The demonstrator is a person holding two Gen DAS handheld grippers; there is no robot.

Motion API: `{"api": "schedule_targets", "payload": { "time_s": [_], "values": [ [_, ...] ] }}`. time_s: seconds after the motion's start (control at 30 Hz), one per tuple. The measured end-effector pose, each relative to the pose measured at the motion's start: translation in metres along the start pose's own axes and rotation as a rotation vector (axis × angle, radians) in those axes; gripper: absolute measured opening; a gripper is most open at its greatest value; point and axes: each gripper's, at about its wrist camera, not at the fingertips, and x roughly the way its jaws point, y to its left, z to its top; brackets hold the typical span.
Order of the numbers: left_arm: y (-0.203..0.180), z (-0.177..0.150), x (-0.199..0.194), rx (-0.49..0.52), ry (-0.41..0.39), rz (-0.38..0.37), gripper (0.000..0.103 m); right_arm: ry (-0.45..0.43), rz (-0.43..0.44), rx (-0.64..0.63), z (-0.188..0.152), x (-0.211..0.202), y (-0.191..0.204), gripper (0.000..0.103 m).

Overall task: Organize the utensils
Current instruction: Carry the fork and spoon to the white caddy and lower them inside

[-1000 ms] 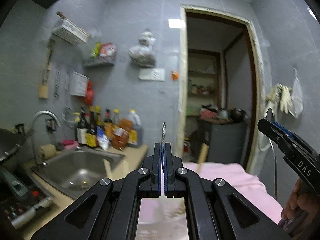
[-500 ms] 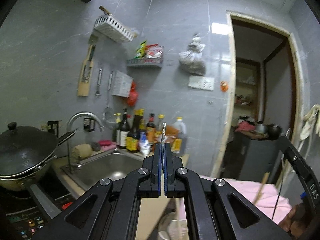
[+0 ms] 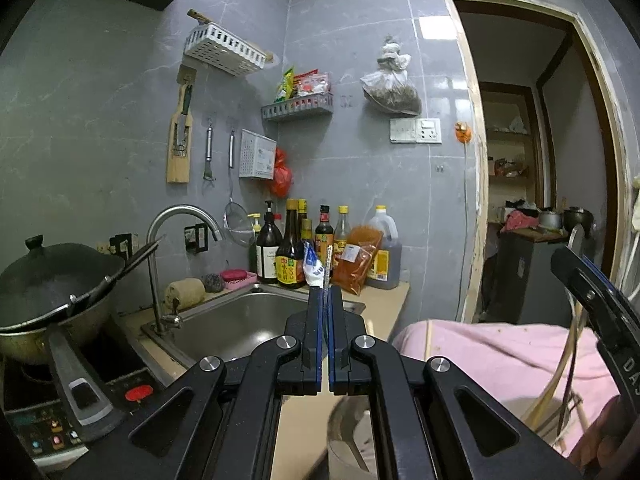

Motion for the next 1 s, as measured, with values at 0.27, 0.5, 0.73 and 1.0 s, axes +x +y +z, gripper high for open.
{"api": "schedule_targets", "payload": {
  "time_s": [0.27,0.5,0.73,1.0],
  "values": [
    [-0.007,-0.011,-0.001,0.004,0.025,-0.067,0.002,0.032,-0.026,-0.018,-0.013,0.003,-0.002,0.032],
    [-0.003,-0.007,0.0,-0.04,0.051,-0.114,0.003,0.045,-0.014,-0.023,-0.012,0.002,-0.002,0.032],
    [-0.003,-0.007,0.0,-0.054,0.058,-0.123,0.003,0.0,-0.036,0.001,0.0,0.005,0.001,0.031],
    [-0.003,-0.009,0.0,-0.059,0.066,-0.137,0.003,0.052,-0.105,-0.05,-0.015,0.016,0.01,0.031]
  ]
}}
